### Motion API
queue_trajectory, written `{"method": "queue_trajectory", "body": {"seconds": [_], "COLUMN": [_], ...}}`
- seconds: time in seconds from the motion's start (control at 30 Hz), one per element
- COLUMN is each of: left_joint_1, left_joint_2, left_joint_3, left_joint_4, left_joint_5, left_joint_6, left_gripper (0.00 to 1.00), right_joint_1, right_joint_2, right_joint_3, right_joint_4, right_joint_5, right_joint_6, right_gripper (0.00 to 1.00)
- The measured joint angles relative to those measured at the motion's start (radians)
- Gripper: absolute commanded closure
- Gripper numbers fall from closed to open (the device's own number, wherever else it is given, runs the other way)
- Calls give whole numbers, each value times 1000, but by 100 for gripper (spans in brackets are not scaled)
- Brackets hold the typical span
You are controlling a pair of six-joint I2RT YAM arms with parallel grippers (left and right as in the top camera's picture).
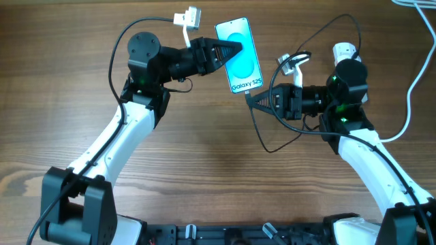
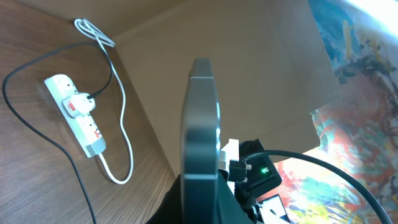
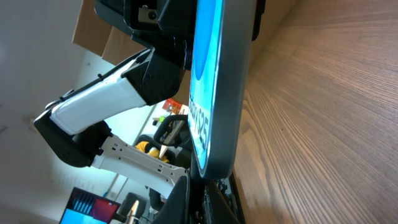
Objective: Plug charger to phone and switch on socket
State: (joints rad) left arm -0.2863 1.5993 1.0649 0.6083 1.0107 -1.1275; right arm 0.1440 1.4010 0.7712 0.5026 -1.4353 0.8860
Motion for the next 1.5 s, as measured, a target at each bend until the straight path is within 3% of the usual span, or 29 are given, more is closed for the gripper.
{"method": "queue_trajectory", "body": {"seconds": [1.0,1.27,1.5], "left_joint_1": [14,14,13], "left_joint_2": [0,4,5], "left_joint_3": [0,0,0], "left_joint_4": [1,101,100], "left_joint_5": [62,83,89], "left_joint_6": [6,12,3], "left_gripper": [96,96,96], "right_joint_1": [4,4,4], "right_joint_2": [2,5,5], "right_joint_3": [0,2,2], "right_joint_4": [67,-9,0], "right_joint_5": [-5,-20,-21], "right_joint_6": [31,56,68], "right_gripper": [96,96,96]}}
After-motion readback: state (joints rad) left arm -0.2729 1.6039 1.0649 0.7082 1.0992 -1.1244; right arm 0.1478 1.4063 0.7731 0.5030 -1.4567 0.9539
